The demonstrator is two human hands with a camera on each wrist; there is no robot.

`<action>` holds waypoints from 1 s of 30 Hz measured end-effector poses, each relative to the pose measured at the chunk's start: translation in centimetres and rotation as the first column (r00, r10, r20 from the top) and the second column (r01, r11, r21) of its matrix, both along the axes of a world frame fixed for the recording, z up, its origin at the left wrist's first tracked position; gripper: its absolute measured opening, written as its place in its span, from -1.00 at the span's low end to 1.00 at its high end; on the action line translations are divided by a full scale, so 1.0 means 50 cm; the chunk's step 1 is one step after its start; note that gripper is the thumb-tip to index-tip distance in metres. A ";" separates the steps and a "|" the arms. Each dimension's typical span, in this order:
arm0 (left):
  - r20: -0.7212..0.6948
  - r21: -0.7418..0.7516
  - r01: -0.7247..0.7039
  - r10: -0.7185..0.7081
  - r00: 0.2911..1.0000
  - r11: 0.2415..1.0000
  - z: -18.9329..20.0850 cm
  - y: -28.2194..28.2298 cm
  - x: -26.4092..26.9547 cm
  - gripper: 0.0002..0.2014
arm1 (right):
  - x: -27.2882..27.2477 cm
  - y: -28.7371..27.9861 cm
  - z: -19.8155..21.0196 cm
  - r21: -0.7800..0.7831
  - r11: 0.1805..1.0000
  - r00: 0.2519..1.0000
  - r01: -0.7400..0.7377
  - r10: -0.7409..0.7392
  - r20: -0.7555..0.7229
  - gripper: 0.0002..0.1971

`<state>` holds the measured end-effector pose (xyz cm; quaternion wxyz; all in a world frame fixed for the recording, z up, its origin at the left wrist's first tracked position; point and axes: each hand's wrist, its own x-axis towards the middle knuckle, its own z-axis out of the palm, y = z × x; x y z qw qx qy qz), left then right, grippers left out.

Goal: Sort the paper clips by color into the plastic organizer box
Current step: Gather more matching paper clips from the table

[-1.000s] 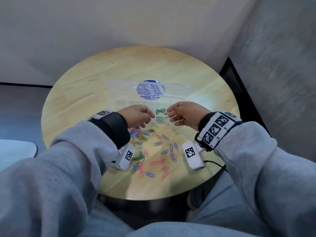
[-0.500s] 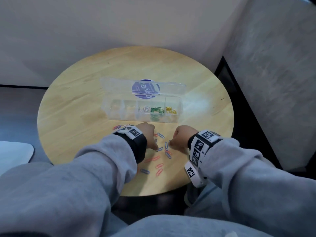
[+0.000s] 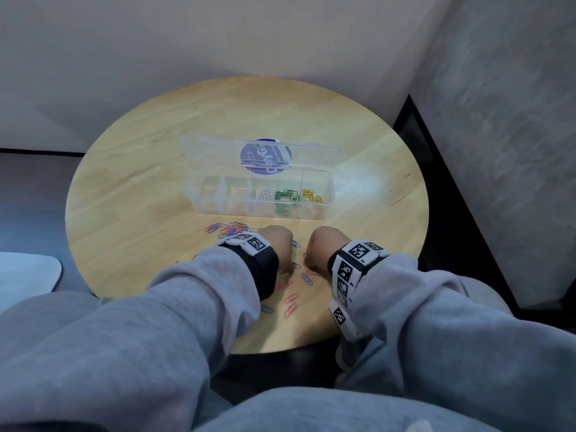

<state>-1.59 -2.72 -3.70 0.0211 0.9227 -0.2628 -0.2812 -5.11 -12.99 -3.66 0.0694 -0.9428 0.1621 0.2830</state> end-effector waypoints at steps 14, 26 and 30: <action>-0.055 0.070 0.002 0.002 0.999 0.998 -0.003 -0.023 -0.013 -0.77 | -0.018 -0.017 -0.015 0.098 0.994 0.998 0.054 -0.057 0.032 -0.88; -0.069 -0.070 -0.010 0.005 0.998 0.997 0.010 0.001 -0.007 -0.92 | -0.023 -0.056 0.013 0.489 0.794 0.909 0.360 -0.416 0.007 -0.93; -0.083 -0.215 0.004 -0.022 0.996 0.977 0.023 -0.003 0.003 -0.75 | -0.021 -0.082 0.032 0.702 0.419 0.729 0.577 -0.652 -0.210 -0.75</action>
